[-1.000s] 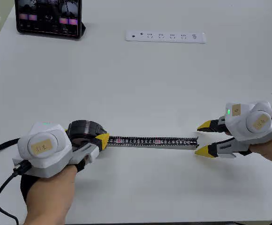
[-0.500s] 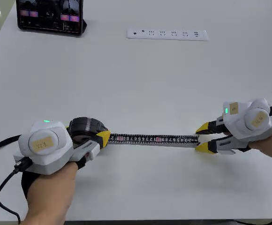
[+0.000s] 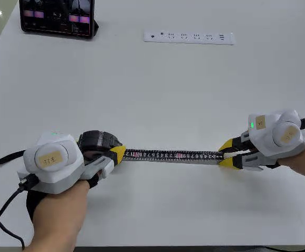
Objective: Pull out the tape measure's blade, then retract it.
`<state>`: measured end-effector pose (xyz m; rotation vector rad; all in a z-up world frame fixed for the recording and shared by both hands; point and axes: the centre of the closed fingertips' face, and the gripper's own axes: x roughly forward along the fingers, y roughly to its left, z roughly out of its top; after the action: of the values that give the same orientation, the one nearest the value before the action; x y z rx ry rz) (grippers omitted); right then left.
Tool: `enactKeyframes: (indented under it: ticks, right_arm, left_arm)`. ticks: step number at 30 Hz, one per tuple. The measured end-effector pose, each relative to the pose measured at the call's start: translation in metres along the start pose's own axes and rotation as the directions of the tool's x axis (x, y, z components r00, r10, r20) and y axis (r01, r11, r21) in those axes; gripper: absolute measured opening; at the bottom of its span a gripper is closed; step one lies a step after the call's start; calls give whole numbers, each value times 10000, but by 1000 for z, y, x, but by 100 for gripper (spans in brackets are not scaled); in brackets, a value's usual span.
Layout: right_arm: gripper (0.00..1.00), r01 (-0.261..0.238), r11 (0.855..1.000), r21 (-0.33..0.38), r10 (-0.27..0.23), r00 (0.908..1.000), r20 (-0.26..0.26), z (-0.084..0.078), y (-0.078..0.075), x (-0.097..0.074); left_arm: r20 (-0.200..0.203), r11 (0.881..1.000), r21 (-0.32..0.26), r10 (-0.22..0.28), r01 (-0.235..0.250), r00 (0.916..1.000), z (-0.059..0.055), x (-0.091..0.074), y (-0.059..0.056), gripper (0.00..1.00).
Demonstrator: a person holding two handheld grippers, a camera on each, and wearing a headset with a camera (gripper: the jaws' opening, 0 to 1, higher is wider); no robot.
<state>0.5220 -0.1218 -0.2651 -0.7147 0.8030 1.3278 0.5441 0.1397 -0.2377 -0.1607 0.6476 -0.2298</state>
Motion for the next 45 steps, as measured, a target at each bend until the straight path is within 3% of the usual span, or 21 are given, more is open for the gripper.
enactKeyframes:
  ticks: [39, 45]
  right_arm:
    - [11, 46, 10000, 54, -47, 10000, 81, -2, -3, 2]
    - [11, 29, 10000, -30, -28, 9998, 200, 10, -1, 5]
  left_arm:
    - [-341, 9998, 179, -33, 39, 9994, -2, 1, 1, 57]
    - [-363, 9999, 92, -68, 71, 9993, -2, 1, 1, 57]
